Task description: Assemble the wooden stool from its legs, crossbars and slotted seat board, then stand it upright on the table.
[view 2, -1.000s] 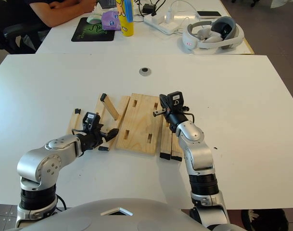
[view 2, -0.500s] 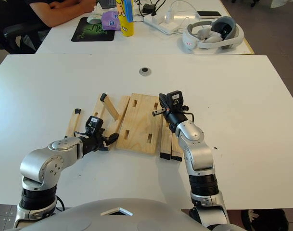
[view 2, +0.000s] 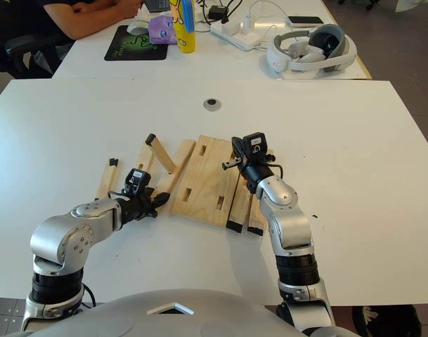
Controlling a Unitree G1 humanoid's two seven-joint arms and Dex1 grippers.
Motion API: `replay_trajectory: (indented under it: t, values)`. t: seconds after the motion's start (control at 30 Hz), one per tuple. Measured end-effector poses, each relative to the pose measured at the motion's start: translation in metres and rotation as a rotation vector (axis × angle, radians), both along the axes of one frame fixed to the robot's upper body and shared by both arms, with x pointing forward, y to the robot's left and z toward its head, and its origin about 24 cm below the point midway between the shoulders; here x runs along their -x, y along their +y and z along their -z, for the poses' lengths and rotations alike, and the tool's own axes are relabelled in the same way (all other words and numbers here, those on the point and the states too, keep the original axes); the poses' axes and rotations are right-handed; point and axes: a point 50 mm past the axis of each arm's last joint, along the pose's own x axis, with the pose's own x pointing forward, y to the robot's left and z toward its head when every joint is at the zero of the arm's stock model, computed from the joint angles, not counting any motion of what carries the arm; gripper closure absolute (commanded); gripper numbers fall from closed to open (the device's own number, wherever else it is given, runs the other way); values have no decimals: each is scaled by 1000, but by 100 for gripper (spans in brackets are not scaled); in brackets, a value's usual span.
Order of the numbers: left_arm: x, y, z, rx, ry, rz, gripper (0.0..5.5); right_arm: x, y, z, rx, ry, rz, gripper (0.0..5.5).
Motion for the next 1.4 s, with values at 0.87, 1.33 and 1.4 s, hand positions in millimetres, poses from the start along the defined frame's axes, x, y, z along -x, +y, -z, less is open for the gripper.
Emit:
replay_trajectory:
  t: [0.87, 1.33, 1.4]
  values:
    - [-74, 9, -116, 679, -345, 479, 345, -4, -62, -83, -620, -99, -449, 352]
    - [-63, 9, -128, 863, -168, 737, 345, 4, -55, -116, -1062, -22, -730, 174]
    - [-62, 7, -127, 867, -156, 755, 345, 4, -53, -116, -1056, -9, -735, 174]
